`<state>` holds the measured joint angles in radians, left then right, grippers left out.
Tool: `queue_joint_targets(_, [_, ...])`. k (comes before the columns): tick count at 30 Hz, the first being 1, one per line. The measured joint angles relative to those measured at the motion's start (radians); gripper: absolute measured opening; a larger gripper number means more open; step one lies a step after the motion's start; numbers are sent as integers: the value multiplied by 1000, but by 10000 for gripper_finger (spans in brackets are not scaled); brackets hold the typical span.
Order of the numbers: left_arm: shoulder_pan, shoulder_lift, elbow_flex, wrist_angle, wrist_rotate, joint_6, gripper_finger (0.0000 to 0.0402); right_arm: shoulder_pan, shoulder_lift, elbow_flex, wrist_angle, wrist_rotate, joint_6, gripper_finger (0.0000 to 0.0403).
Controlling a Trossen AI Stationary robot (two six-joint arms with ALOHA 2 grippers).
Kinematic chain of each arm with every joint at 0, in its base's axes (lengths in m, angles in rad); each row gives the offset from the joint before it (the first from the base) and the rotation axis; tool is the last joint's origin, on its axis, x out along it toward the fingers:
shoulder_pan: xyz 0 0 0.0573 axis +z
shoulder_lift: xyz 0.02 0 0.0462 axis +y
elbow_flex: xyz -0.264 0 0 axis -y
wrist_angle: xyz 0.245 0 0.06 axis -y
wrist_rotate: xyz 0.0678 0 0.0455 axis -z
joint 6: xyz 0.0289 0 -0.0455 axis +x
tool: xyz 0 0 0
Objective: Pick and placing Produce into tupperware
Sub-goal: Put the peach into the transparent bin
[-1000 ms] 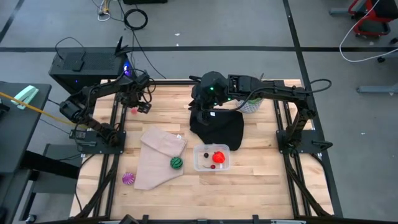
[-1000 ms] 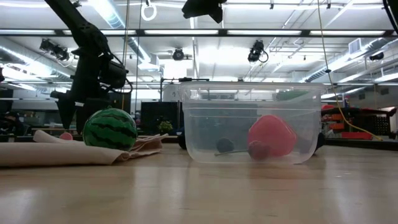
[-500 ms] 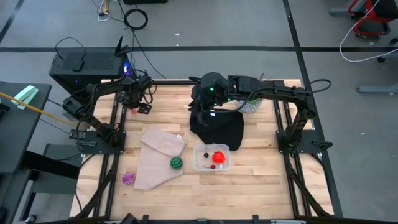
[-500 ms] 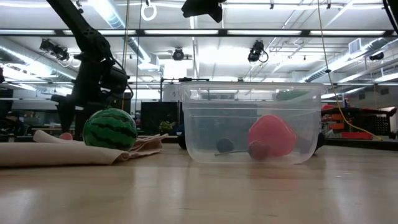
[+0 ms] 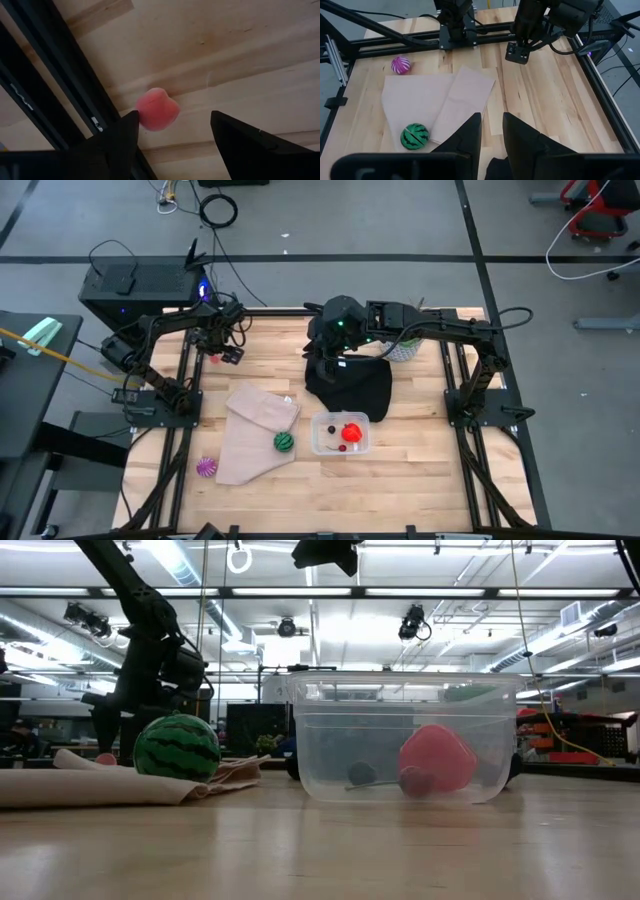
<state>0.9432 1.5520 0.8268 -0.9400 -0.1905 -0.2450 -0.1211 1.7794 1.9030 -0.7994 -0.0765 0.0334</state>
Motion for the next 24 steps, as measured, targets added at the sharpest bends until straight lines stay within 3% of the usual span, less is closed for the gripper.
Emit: queue_joint_targets(24, [-11,0,0,-21,-16,33,254,0,0,0,2,0,-10,87])
